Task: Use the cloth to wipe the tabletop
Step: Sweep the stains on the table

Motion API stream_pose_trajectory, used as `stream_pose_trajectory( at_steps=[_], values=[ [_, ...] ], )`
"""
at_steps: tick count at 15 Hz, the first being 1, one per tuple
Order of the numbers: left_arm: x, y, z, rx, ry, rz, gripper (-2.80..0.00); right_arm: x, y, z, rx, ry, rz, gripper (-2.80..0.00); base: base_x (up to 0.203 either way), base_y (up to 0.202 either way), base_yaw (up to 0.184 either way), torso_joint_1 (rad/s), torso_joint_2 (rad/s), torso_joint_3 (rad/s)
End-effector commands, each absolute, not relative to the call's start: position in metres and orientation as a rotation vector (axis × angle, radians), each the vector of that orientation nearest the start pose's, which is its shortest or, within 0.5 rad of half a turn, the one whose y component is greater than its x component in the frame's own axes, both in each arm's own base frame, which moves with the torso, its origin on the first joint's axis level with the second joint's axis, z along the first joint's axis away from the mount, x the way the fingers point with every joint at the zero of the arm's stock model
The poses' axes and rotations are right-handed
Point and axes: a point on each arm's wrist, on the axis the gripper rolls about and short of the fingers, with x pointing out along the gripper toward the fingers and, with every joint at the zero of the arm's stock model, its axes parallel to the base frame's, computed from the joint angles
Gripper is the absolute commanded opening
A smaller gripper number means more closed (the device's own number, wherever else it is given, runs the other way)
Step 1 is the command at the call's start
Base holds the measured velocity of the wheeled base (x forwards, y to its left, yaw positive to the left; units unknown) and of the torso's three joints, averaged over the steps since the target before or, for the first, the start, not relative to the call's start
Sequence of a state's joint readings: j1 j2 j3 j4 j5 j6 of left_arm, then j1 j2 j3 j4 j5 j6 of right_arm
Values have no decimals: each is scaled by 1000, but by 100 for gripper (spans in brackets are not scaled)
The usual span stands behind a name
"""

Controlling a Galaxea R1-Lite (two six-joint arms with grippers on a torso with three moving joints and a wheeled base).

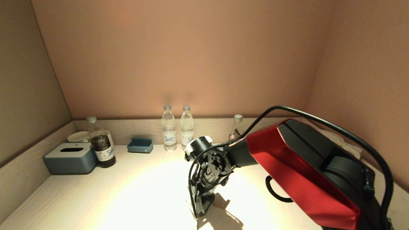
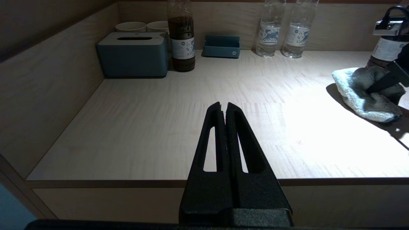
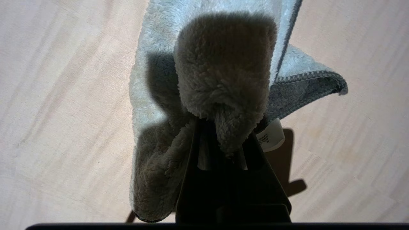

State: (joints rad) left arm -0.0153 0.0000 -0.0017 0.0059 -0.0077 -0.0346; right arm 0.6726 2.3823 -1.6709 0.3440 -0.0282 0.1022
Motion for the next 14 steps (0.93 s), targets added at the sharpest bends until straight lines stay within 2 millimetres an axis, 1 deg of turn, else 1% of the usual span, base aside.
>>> stream_pose_trajectory(
  at_steps=[1, 4, 6, 8, 10, 13, 14],
  values=[
    [-23, 0, 75, -35, 5, -23, -280, 353, 293, 52, -291, 1030, 552, -280, 0, 0, 0, 0, 0, 0],
    [-23, 0, 75, -35, 5, -23, -280, 348, 315, 49, -310, 999, 608, -280, 0, 0, 0, 0, 0, 0],
    [-23, 0, 75, -35, 5, -23, -280, 344, 328, 44, -321, 987, 637, -280, 0, 0, 0, 0, 0, 0],
    [-23, 0, 75, -37, 5, -23, -280, 344, 335, 41, -321, 977, 648, -280, 0, 0, 0, 0, 0, 0],
    [-23, 0, 75, -35, 5, -23, -280, 342, 341, 44, -316, 961, 665, -280, 0, 0, 0, 0, 0, 0],
    [-23, 0, 75, -35, 5, -23, -280, 337, 351, 53, -313, 932, 688, -280, 0, 0, 0, 0, 0, 0],
    [-23, 0, 75, -35, 5, -23, -280, 330, 363, 63, -312, 894, 721, -280, 0, 0, 0, 0, 0, 0]
  ],
)
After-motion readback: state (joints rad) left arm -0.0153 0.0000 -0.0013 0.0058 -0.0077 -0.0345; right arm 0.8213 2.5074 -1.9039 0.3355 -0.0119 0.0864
